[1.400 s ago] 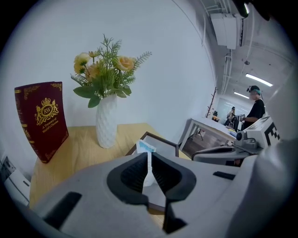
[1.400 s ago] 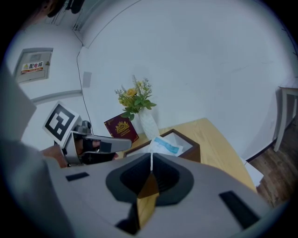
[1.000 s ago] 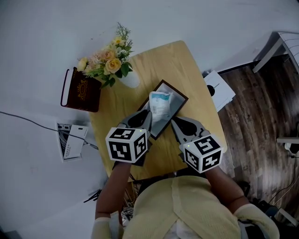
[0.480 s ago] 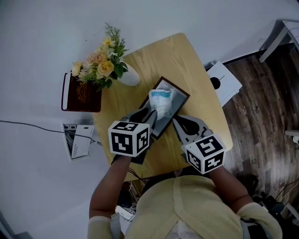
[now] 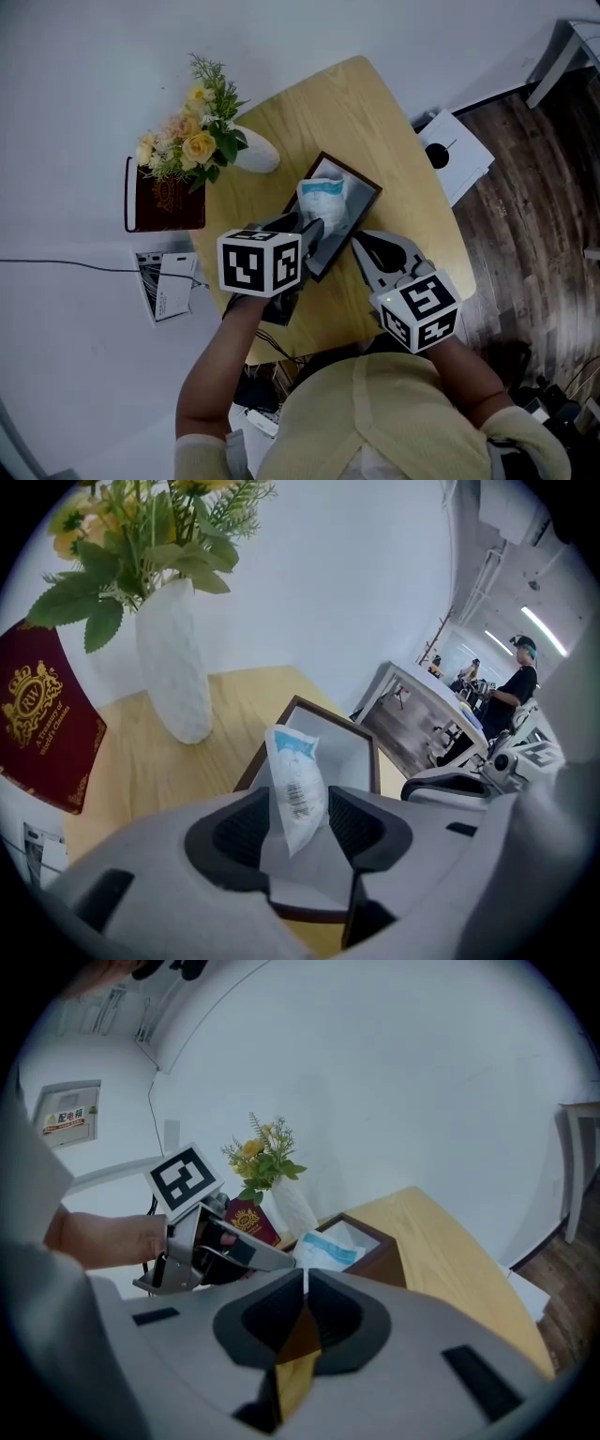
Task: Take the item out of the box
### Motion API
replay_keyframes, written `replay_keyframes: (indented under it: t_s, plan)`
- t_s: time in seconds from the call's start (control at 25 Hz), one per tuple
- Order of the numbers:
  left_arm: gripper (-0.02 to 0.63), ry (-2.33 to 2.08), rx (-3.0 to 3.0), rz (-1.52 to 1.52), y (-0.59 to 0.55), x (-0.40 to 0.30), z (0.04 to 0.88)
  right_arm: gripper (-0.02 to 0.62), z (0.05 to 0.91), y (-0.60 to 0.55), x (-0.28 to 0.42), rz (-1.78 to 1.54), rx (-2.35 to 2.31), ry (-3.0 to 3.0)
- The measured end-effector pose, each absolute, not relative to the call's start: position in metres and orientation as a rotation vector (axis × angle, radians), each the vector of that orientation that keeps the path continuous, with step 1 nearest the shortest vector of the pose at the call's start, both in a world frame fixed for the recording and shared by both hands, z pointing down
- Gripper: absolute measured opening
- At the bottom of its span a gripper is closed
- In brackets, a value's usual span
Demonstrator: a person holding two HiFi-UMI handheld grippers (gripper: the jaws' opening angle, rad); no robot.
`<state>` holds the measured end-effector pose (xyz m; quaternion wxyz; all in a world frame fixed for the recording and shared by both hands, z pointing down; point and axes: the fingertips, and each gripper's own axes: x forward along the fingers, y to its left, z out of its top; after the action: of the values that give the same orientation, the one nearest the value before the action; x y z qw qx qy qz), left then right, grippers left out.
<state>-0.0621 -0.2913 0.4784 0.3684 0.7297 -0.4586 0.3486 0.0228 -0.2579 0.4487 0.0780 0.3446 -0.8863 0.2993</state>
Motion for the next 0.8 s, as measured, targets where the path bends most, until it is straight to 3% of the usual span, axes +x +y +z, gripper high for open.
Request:
replay_keyframes:
  t_s: [0.8]
  plan:
    - [0.198, -1.171, 1.712, 0.977, -0.3, -0.052, 0.496, 0.032, 0.442, -0.262, 0.022, 0.965, 0.996, -2.764]
